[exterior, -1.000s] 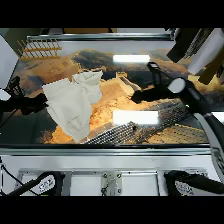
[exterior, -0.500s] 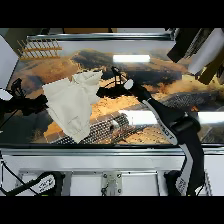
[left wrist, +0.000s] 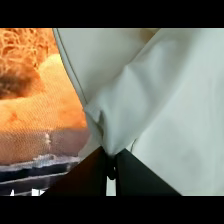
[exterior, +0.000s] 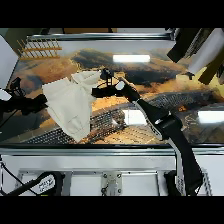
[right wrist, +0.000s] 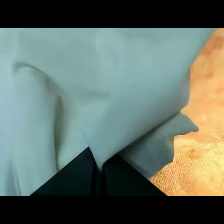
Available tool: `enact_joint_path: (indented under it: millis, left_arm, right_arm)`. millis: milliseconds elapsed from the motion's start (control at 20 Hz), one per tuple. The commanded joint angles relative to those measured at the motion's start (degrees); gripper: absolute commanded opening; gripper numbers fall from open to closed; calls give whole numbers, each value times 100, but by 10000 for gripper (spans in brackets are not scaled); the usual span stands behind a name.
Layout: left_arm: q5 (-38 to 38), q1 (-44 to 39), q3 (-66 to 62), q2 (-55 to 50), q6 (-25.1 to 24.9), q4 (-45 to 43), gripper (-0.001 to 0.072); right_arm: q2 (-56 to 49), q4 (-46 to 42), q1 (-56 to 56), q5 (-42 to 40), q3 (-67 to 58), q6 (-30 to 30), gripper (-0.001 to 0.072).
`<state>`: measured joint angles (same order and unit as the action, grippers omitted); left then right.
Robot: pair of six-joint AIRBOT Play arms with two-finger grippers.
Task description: Fold the clothes and pants, and hang the long-sleeved shirts on hangers.
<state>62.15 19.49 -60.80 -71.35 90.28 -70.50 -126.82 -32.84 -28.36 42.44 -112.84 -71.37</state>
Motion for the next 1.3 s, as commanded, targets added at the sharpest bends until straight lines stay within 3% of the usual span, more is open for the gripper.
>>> enact_joint_path:
  millis: [0,150,500,700,900,1100,1250]
  left_arm:
    - [-212,13,-264,570,-116,0,17]
    - [-214,-46,-1161,1425,-116,20,17]
    - [-227,-817,-2625,3239,-109,0,17]
    - [-96,-1458,-2350,4022,20,-2,17]
    - [577,-1923,-1082,4570,734,-2,17]
    - [1495,-2503,205,4636,1370,11,17]
    - [1353,-3045,798,4070,1423,-50,17]
  right_arm:
    - [767,-732,297,435,-79,678,13]
    - [2201,-1637,785,1067,-79,673,13]
    - [5117,-2741,1283,2675,-76,610,14]
    - [5978,-3810,1281,4409,-48,-278,14]
    - [6395,-4159,1281,6181,564,-1126,14]
    - [6645,-4142,1279,6253,2072,-1631,14]
    - [6323,-4162,1287,5633,3165,-1681,14]
